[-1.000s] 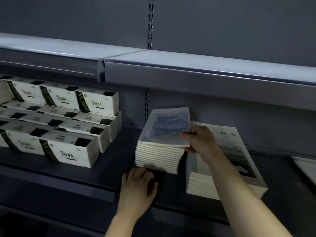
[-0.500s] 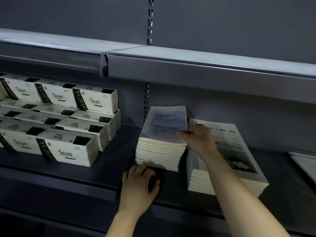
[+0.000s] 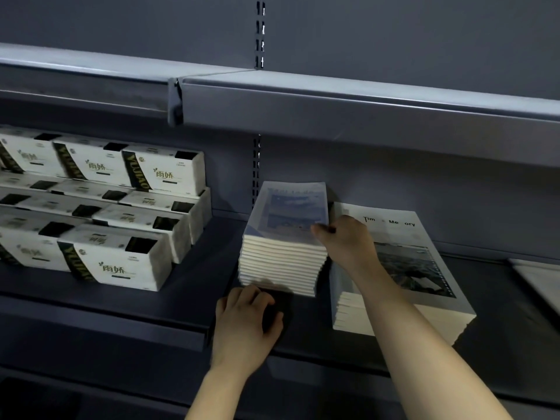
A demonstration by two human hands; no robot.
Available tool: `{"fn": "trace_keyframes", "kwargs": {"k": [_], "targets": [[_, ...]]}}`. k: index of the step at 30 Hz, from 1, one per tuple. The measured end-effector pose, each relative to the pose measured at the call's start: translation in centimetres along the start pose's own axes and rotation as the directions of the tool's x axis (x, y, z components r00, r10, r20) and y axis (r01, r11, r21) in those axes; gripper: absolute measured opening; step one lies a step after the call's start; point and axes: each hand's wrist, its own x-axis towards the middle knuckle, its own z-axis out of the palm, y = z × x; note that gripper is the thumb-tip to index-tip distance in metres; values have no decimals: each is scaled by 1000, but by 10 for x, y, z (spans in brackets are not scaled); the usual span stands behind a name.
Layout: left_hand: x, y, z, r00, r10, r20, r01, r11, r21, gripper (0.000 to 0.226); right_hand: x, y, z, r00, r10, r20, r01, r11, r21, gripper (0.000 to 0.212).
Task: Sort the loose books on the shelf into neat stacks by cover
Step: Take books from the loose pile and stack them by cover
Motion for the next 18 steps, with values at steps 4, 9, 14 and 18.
{"fn": "trace_keyframes", "kwargs": {"k": [4,9,14,18], "targets": [[0,1,-1,1000,4,-8,-4,1000,-7,29,3,2,3,1000,10,12,-10,1000,-5,41],[-1,2,-2,1000,10,-10,-10,1000,4,30,0,-1,-3,1000,-1,-30,0,1000,-30,37],[0,5,-2,1000,28,10,-28,1000,9,30,-7,0,-4,999,-12,-41,11,999,-40,36],[0,14,-10,999,42,17,-42,999,-24,29,-16,3,-14,994,-43,-103,43,999,0,38]]}}
